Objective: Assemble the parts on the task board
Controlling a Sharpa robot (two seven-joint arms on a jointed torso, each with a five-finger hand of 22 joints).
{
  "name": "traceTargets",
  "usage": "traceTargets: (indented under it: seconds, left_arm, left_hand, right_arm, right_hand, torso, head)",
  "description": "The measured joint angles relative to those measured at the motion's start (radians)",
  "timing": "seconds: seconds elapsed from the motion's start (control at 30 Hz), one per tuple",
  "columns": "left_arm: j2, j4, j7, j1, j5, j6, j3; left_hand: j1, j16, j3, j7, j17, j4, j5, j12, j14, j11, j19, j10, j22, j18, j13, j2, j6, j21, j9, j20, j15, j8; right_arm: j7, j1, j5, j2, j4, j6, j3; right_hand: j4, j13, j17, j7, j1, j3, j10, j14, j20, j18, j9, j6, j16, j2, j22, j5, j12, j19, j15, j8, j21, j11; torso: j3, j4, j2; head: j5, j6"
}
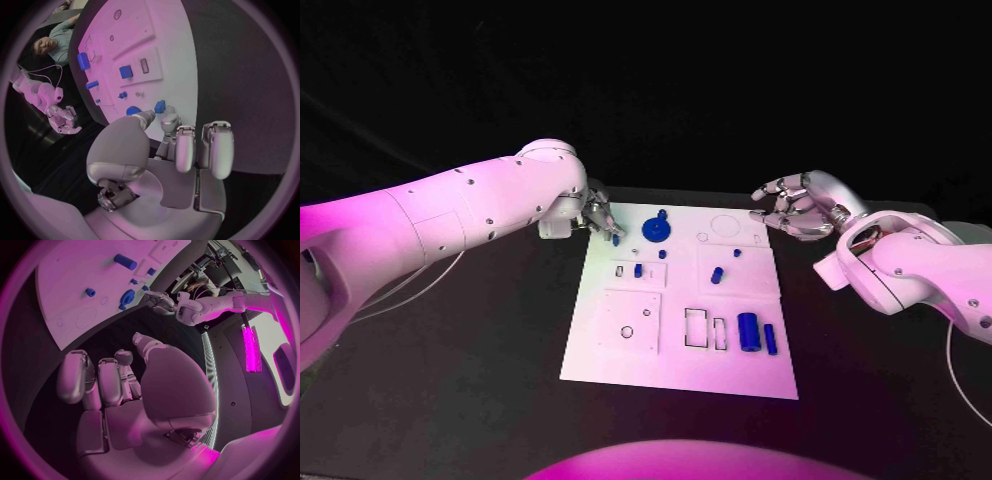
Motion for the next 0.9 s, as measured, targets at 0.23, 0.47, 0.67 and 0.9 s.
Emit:
traceTargets:
  seconds: [0.23,0.47,0.67,0.9]
  left_arm:
    - [0.002,-0.002,0.007,0.000,0.003,0.000,-0.001]
    - [0.003,-0.003,0.014,-0.001,0.009,0.000,-0.002]
    - [0.003,-0.004,0.018,-0.001,0.013,0.000,-0.003]
    - [0.002,-0.004,0.022,-0.001,0.020,0.000,-0.004]
  left_hand:
    - [0.051,0.000,0.032,0.000,0.000,-0.023,0.000,0.000,0.000,0.000,0.000,0.000,0.000,0.000,0.000,0.015,0.000,0.000,-0.007,0.000,0.000,0.000]
    - [0.061,0.000,0.045,0.000,0.000,-0.032,0.000,0.001,0.000,0.000,0.000,0.000,0.000,0.000,0.001,0.017,0.000,0.000,-0.009,0.000,0.000,0.006]
    - [0.126,0.000,0.137,-0.004,0.000,-0.086,0.004,0.004,0.000,-0.004,0.000,0.004,0.000,0.000,0.002,0.028,0.004,0.000,-0.015,0.000,0.000,0.016]
    - [0.126,0.000,0.294,-0.002,0.000,-0.160,0.000,0.004,0.000,-0.011,0.000,0.011,0.000,0.000,0.001,0.013,0.004,0.004,-0.010,0.000,0.000,0.054]
  right_arm:
    - [0.000,0.000,0.000,0.000,0.000,0.000,0.000]
    - [0.000,0.000,0.000,0.000,0.000,0.000,0.000]
    - [0.001,0.000,0.000,0.000,0.000,0.000,0.000]
    - [0.001,0.000,0.000,0.001,0.000,0.000,0.000]
  right_hand:
    - [0.000,0.000,0.000,0.000,0.000,0.000,0.000,0.000,0.000,0.000,0.000,0.000,0.000,0.000,0.000,0.000,0.000,0.000,0.000,0.000,0.000,0.000]
    - [0.000,0.000,0.000,0.000,0.000,0.000,0.000,0.000,0.000,0.000,0.000,0.000,0.000,0.000,0.000,0.000,0.000,0.000,0.000,0.000,0.000,0.000]
    - [0.000,0.000,0.000,0.000,0.000,0.000,0.000,0.000,0.000,0.000,0.000,0.000,0.000,0.000,0.000,0.000,0.000,0.000,0.000,0.000,0.000,0.000]
    - [0.000,0.000,0.000,0.000,0.000,0.000,0.000,0.000,0.000,0.000,0.000,0.000,0.000,0.000,0.000,0.000,0.000,0.000,0.000,0.000,0.000,0.000]
  torso:
    - [0.0003,0.0005,0.000]
    - [0.0004,0.0011,-0.001]
    - [0.0003,0.0010,-0.001]
    - [0.0003,0.0009,-0.001]
  head:
    - [-0.001,-0.002]
    - [0.002,-0.003]
    - [0.003,-0.003]
    - [0.003,-0.003]
